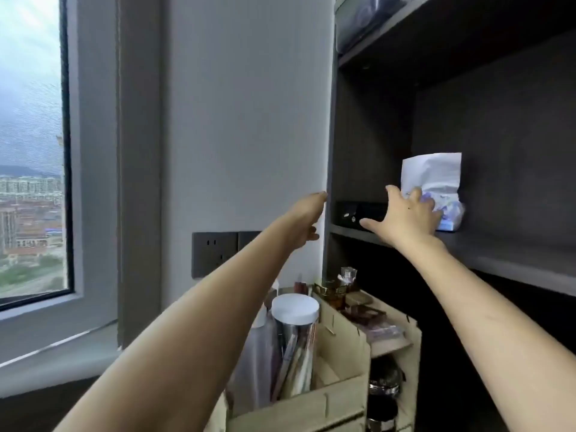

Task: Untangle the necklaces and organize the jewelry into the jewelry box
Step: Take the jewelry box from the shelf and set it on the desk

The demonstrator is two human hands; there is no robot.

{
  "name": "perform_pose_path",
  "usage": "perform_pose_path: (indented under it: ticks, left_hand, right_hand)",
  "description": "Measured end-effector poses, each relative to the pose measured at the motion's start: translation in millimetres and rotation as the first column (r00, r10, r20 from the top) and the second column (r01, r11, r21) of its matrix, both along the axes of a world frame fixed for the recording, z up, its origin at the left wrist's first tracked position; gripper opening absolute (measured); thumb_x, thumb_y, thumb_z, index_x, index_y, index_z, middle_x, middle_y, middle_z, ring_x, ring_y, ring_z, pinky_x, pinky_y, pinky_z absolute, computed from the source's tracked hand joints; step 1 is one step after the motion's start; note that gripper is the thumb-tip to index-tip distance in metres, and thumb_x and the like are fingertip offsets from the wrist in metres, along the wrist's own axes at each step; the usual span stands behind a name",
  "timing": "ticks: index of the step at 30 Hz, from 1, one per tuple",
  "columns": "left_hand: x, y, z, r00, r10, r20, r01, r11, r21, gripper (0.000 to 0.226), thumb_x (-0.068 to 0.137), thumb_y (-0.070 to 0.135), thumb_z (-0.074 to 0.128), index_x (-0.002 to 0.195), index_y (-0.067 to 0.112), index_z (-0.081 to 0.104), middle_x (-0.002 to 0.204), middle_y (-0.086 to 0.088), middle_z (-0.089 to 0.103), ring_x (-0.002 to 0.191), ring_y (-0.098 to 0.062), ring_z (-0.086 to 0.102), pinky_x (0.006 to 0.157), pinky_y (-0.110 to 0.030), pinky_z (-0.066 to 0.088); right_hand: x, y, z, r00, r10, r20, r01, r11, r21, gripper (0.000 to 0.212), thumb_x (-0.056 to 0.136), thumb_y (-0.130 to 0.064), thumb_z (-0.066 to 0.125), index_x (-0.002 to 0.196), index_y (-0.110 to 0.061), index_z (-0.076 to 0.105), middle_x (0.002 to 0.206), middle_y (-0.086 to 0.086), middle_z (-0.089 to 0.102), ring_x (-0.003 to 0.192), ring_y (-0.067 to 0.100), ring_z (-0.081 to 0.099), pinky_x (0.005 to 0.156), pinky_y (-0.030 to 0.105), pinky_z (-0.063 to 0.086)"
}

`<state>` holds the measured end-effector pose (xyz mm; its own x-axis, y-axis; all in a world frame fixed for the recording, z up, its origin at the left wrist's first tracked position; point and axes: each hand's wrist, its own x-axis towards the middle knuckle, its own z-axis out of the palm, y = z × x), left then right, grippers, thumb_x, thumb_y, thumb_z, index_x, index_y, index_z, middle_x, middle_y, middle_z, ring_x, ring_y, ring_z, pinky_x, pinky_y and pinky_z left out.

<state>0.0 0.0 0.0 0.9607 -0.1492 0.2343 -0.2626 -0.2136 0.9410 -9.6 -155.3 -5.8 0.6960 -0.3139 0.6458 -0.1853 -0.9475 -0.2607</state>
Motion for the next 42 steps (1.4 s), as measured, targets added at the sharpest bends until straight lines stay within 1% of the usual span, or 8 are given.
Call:
perform_pose_path:
  ticks: [4,17,20,23,27,32,36,42]
  left_hand:
    - [31,-27,7,0.999,-0.037,-0.004,0.037,0.999,-0.035,0.051,0.103,0.04,0.026,0.146,0.013,0.026,0.15,-0.01,0.03,0.137,-0.027,0.029,0.112,-0.04,0.027]
    - [71,-59,5,1.0,-0.007,0.029,0.008,1.0,-0.028,0.052,0.101,0.042,0.026,0.142,0.012,0.038,0.148,-0.009,0.037,0.137,-0.026,0.032,0.114,-0.038,0.025]
    - [62,-55,6,0.998,-0.02,0.058,0.023,0.998,-0.06,0.048,0.102,0.038,0.027,0.138,0.012,0.044,0.135,-0.003,0.048,0.118,-0.017,0.049,0.099,-0.027,0.036]
    - [47,-43,11,0.993,-0.043,0.113,0.05,0.997,-0.058,0.044,0.103,0.037,0.026,0.132,0.013,0.048,0.106,0.005,0.054,0.074,-0.004,0.047,0.054,-0.011,0.042]
    - [29,-20,20,0.98,-0.048,0.193,0.074,0.989,-0.126,0.043,0.102,0.035,0.027,0.132,0.015,0.051,0.114,0.007,0.049,0.094,-0.006,0.043,0.087,-0.019,0.026]
    - [-7,21,24,0.947,0.043,0.319,0.015,0.984,-0.175,0.03,0.095,0.033,0.044,0.11,0.017,0.065,0.084,0.012,0.058,0.075,0.002,0.05,0.076,-0.021,0.036]
    - [-47,71,14,0.917,0.175,0.358,-0.118,0.978,-0.174,0.06,0.069,0.059,0.057,0.113,0.018,0.062,0.115,0.003,0.061,0.104,-0.008,0.056,0.09,-0.028,0.04]
    - [-138,166,-28,0.834,0.321,0.449,-0.246,0.944,-0.219,0.022,0.09,0.045,0.052,0.101,0.032,0.066,0.118,0.001,0.043,0.116,-0.008,0.047,0.108,-0.035,0.035]
  right_hand:
    - [31,-17,4,0.985,0.015,-0.174,0.015,0.985,0.17,0.097,0.068,-0.063,0.071,0.144,-0.027,0.022,0.152,0.022,0.01,0.133,0.049,0.027,0.106,0.057,0.029]
    - [52,-30,-7,0.986,0.166,0.013,-0.166,0.967,0.193,0.067,0.072,-0.046,0.074,0.121,-0.012,0.045,0.13,0.03,0.042,0.114,0.034,0.046,0.074,0.033,0.035]
    - [45,-29,-9,0.973,0.205,0.103,-0.223,0.954,0.202,0.063,0.07,-0.044,0.077,0.116,-0.011,0.049,0.117,0.02,0.055,0.115,0.032,0.045,0.072,0.032,0.035]
    - [35,-26,-10,0.943,0.253,0.216,-0.301,0.926,0.228,0.066,0.064,-0.046,0.08,0.115,-0.014,0.053,0.114,0.013,0.059,0.111,0.031,0.051,0.074,0.031,0.037]
    - [15,-18,-9,0.884,0.322,0.338,-0.405,0.889,0.212,0.068,0.064,-0.044,0.081,0.12,-0.016,0.055,0.116,0.01,0.059,0.109,0.028,0.054,0.082,0.032,0.04]
    - [-20,14,-9,0.802,0.42,0.424,-0.513,0.848,0.13,0.061,0.07,-0.04,0.079,0.121,-0.017,0.055,0.119,0.006,0.055,0.106,0.021,0.051,0.078,0.026,0.033]
    - [-48,57,-12,0.728,0.515,0.453,-0.599,0.798,0.057,0.063,0.069,-0.041,0.079,0.121,-0.015,0.055,0.12,0.006,0.055,0.108,0.024,0.054,0.087,0.034,0.043]
    - [-110,142,-39,0.593,0.68,0.43,-0.764,0.644,0.035,0.064,0.068,-0.043,0.078,0.122,-0.018,0.055,0.119,-0.001,0.053,0.098,0.011,0.051,0.08,0.017,0.04]
